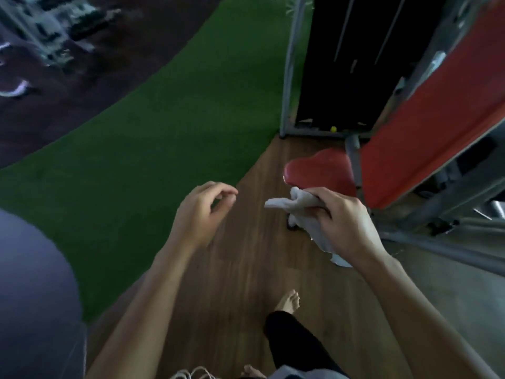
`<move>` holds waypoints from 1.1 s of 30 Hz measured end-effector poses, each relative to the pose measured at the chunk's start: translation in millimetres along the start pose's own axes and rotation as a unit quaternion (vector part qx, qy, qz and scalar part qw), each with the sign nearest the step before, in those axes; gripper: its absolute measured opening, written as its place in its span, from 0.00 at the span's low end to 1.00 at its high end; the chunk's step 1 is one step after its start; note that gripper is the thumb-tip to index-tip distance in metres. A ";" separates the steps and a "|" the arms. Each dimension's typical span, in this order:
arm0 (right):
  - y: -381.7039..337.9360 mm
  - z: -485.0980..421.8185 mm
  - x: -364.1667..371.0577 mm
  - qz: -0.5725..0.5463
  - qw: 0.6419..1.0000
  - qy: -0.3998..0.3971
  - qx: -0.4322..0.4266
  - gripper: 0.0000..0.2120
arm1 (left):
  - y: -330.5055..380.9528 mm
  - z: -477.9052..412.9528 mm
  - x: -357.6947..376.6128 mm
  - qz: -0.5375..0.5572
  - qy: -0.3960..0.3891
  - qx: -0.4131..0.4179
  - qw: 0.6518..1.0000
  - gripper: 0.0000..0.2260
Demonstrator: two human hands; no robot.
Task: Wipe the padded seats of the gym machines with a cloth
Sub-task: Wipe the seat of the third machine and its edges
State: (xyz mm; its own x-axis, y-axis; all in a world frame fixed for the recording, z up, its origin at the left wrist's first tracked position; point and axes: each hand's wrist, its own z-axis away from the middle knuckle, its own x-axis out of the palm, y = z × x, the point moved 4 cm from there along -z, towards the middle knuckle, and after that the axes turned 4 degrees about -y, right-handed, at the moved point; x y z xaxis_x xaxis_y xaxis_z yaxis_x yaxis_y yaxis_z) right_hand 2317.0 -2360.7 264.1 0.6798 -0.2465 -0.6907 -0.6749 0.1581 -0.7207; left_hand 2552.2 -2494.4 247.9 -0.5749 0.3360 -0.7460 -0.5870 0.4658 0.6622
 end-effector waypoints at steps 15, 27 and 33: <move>203.2 -140.9 41.0 0.007 0.976 0.076 0.205 0.14 | -75.6 -265.8 196.5 -0.015 -0.220 0.064 0.973 0.08; 342.4 -267.1 157.3 0.073 0.968 0.136 0.200 0.17 | -201.7 -383.0 366.8 0.044 -0.225 0.001 0.973 0.15; 375.1 -272.1 217.3 0.144 0.966 0.022 0.212 0.22 | -230.0 -399.1 396.6 0.124 -0.263 -0.009 0.957 0.18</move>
State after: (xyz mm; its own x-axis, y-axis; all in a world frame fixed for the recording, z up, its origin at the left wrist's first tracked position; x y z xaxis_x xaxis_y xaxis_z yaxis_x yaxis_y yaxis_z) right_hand 2133.5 -2615.2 -140.4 0.4623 -0.1735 -0.8696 -0.6496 0.6013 -0.4653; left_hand 2231.7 -2794.9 -172.1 -0.3342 0.8026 -0.4941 -0.4820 0.3050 0.8214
